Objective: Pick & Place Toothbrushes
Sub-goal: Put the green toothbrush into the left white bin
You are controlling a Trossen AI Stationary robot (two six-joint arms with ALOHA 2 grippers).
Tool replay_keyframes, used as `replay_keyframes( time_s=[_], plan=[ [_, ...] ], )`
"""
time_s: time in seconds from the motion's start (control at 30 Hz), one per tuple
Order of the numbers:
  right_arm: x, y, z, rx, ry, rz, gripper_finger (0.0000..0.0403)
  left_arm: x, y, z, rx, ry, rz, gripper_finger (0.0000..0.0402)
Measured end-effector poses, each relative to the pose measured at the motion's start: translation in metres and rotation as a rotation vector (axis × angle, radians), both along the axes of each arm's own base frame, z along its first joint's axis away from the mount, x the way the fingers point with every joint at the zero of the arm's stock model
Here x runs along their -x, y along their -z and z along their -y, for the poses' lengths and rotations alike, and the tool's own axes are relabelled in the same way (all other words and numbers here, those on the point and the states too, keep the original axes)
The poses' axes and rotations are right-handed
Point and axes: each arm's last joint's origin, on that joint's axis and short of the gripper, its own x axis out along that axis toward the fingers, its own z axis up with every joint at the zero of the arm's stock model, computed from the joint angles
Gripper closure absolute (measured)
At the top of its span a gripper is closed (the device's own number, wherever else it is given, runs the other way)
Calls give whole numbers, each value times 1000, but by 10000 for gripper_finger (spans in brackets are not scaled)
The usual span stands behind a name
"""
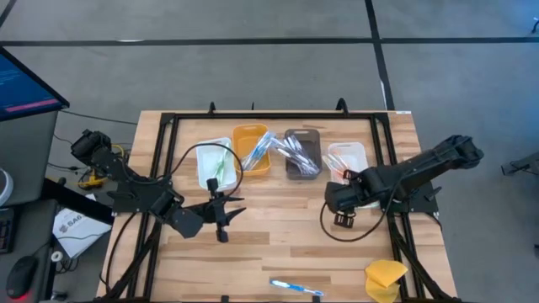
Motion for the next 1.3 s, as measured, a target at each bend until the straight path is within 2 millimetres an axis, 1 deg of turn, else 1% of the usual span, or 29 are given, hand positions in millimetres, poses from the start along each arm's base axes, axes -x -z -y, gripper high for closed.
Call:
replay_keyframes(
  time_s=[0.07,0.17,0.4,0.67,0.77,0.97,1.3],
  plan=[
    [2,11,0,-1,1,0,340,-1,0,-1,0,-5,-1,284],
    [3,27,-7,15,-45,-31,340,-2,0,-3,-1,-13,-1,284],
    [-5,61,-24,73,-173,-159,340,-4,1,-6,15,7,-12,284],
    [-20,90,-19,104,-151,-259,340,-8,2,-7,95,107,-47,284],
    [-22,94,-17,106,-141,-270,340,-8,2,-7,104,116,-50,284],
    [-25,92,-15,99,-140,-241,340,-7,3,-7,104,116,-52,284],
    [-25,93,-15,106,-166,-245,340,-7,3,-7,101,115,-57,284]
  ],
)
